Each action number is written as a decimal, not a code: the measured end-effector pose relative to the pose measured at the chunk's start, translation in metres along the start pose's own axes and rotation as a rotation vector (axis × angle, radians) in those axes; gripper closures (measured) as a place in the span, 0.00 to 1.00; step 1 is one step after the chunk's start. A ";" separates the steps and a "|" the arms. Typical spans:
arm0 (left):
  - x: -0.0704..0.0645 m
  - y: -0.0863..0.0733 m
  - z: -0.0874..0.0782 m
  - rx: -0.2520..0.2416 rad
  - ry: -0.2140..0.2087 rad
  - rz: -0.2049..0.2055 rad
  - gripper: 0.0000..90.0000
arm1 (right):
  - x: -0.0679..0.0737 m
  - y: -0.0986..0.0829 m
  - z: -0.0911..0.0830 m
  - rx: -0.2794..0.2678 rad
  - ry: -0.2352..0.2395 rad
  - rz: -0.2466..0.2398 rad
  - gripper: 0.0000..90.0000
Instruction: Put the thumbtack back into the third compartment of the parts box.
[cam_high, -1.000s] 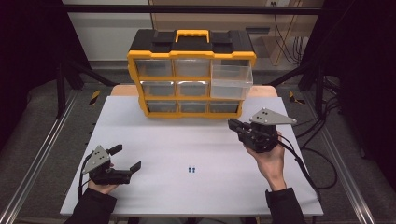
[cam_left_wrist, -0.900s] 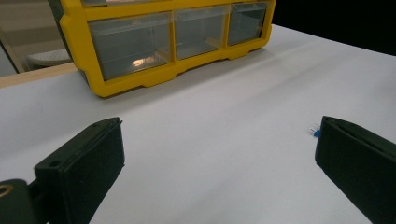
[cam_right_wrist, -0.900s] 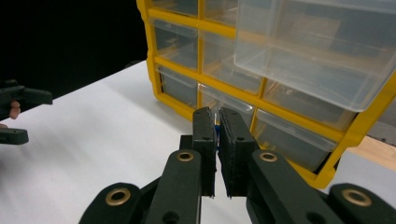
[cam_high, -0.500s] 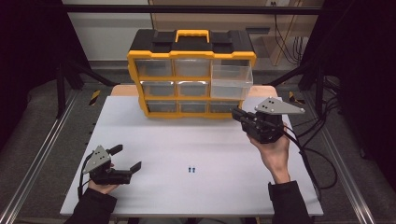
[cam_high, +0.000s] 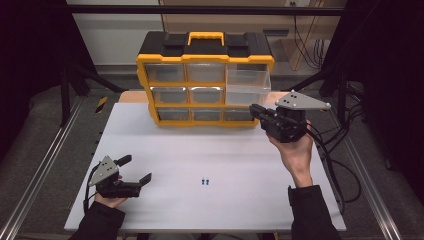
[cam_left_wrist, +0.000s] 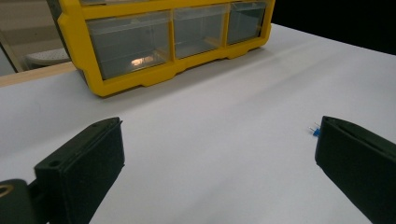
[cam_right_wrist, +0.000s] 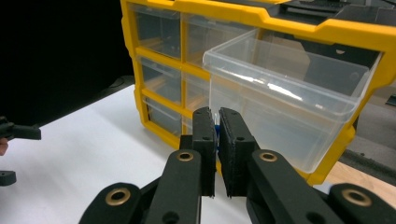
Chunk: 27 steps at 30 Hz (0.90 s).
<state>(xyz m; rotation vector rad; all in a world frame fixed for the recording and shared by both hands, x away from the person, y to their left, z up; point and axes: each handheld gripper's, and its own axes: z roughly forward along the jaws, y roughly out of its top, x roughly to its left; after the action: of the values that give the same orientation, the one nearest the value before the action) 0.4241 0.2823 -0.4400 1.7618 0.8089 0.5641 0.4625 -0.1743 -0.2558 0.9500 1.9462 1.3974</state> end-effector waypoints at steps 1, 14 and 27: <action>0.000 0.000 0.000 0.000 0.000 0.000 0.01 | 0.000 0.002 0.000 -0.003 -0.003 0.001 0.95; 0.000 0.000 0.000 -0.002 0.000 -0.001 0.01 | -0.007 0.020 0.010 -0.002 -0.028 0.006 0.95; 0.001 0.000 0.000 -0.003 0.000 -0.002 0.01 | -0.014 0.033 0.021 -0.004 -0.063 0.012 0.95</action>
<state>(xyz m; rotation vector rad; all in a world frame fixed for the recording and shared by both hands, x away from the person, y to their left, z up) 0.4241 0.2830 -0.4398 1.7584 0.8094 0.5634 0.4943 -0.1668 -0.2299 0.9943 1.8938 1.3611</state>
